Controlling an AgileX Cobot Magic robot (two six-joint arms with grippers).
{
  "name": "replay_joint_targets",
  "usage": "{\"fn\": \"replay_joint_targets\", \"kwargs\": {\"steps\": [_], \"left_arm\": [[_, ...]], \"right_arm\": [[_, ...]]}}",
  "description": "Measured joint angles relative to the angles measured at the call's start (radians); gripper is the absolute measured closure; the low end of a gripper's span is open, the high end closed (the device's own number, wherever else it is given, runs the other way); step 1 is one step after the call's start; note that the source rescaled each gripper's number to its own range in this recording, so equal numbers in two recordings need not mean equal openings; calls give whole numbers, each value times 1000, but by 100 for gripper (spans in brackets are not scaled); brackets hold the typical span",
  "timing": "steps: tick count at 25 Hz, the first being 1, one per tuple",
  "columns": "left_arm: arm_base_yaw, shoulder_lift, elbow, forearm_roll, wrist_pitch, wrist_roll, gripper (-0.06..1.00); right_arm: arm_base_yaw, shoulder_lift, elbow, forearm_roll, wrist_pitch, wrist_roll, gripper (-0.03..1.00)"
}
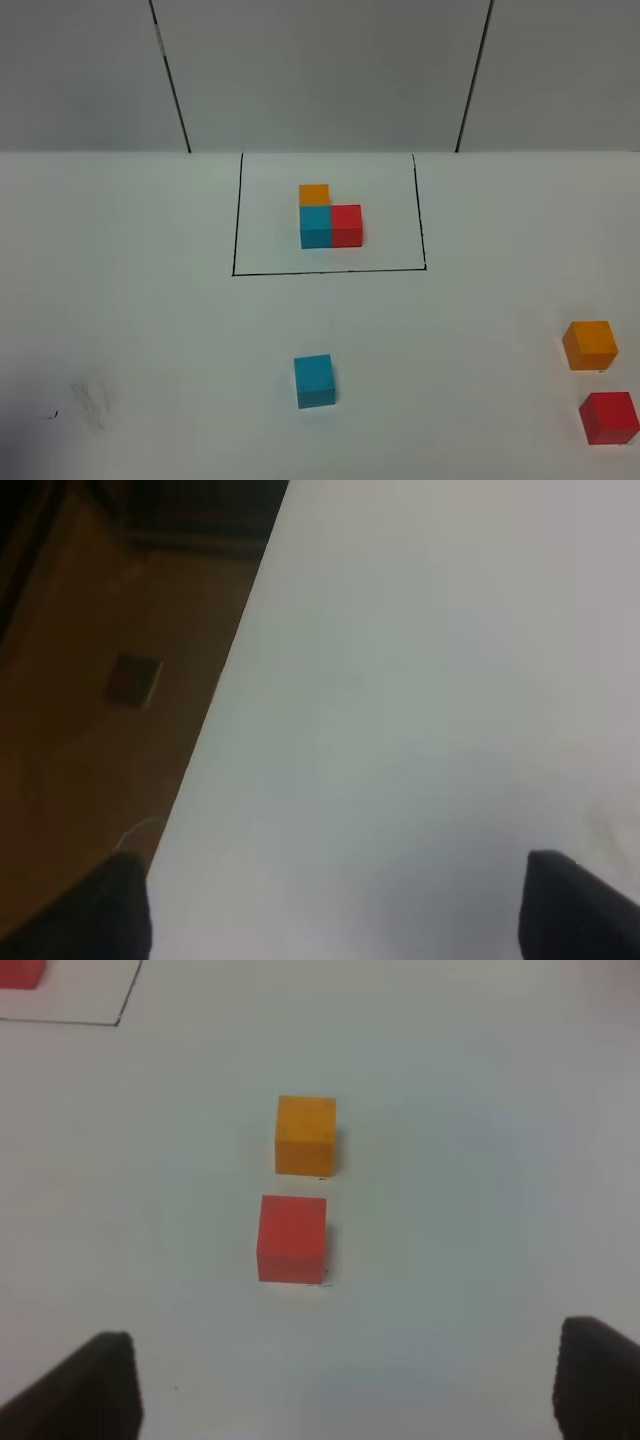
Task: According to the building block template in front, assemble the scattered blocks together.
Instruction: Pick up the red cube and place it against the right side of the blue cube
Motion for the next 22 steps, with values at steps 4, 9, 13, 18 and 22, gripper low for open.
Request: {"fn": "replay_joint_targets", "kwargs": {"steps": [4,9,13,18,22], "left_arm": [[0,-263,135,-124,-110,68,14],[0,-484,269,-301,-131,221,14],[0,-582,344,-370,-102,234,15],[0,-664,429,-383,-81,217,15],[0,-717,494,-387,-81,219,15]], "right_arm": [[0,0,0,0,0,0,20],[0,0,0,0,0,0,20],[0,0,0,0,0,0,20],[0,0,0,0,0,0,20],[0,0,0,0,0,0,20]]}}
